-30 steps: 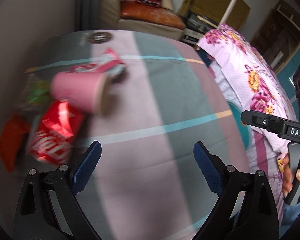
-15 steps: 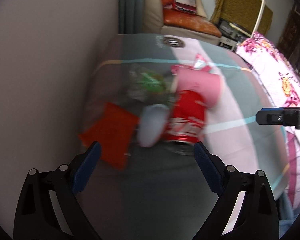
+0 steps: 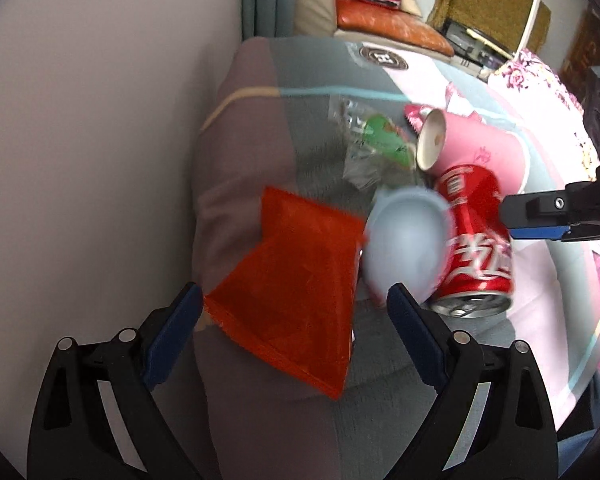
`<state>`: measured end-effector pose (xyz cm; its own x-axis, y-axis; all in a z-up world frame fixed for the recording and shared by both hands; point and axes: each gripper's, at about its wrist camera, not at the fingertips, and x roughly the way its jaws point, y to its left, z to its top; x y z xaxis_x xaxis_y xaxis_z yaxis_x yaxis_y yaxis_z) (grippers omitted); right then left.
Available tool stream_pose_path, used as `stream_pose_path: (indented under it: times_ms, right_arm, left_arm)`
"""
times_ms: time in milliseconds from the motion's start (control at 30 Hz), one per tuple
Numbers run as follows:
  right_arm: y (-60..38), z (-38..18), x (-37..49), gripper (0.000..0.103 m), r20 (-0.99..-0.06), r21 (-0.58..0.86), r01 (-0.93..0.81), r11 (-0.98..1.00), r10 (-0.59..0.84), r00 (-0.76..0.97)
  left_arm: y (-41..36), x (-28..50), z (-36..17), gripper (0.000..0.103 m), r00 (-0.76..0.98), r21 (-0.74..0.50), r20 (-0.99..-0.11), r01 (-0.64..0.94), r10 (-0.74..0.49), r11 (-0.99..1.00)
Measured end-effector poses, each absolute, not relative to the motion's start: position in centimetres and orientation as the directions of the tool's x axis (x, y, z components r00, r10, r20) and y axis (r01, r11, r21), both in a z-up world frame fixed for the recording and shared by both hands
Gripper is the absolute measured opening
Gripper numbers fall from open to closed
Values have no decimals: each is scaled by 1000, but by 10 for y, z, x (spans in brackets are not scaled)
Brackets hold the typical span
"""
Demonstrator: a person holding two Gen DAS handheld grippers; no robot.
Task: Collect trash
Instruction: 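Grasp the red snack packet with the left gripper while the right gripper grasps the Coca-Cola can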
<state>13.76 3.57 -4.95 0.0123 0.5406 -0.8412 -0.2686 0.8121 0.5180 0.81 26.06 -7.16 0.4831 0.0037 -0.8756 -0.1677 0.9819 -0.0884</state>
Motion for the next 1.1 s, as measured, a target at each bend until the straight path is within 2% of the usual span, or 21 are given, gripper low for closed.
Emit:
stream_pose_path:
  times_ms: [100, 200, 267, 367, 467, 533, 600, 833, 933, 1100]
  right_arm:
    - [44, -56, 137, 74, -833, 533, -262, 804, 553, 2]
    - [50, -59, 134, 73, -825, 544, -274, 793, 566, 2]
    - [52, -61, 133, 69, -814, 560, -277, 781, 581, -7]
    - [55, -63, 133, 65, -806, 569, -281, 773, 591, -5]
    - [51, -62, 129, 63, -803, 571, -301, 764, 595, -12]
    - [46, -62, 125, 63, -804, 572, -308, 760, 595, -24]
    - [42, -62, 123, 63, -805, 570, -308, 761, 593, -23]
    - [3, -58, 113, 63, -820, 544, -304, 782, 572, 4]
    - [-19, -52, 107, 63, -836, 509, -308, 803, 548, 46]
    - [-52, -47, 106, 63, -837, 495, -287, 820, 539, 95]
  left_arm:
    - [261, 14, -81, 92, 480, -125, -876, -151, -38, 981]
    - [251, 15, -82, 82, 486, -130, -871, -104, -64, 986]
    - [245, 16, -81, 75, 491, -148, -866, -77, -92, 986]
    - [233, 18, -80, 73, 492, -158, -863, -50, -113, 986]
    - [225, 17, -79, 59, 492, -174, -860, -31, -136, 984]
    - [219, 14, -77, 58, 492, -201, -855, -21, -164, 979]
    - [211, 11, -77, 47, 490, -209, -854, -14, -175, 978]
    - [182, -8, -69, 45, 490, -255, -843, -3, -221, 967]
    - [165, -11, -64, 45, 486, -304, -829, 24, -277, 952]
    - [119, -9, -60, 44, 472, -300, -827, 90, -306, 950]
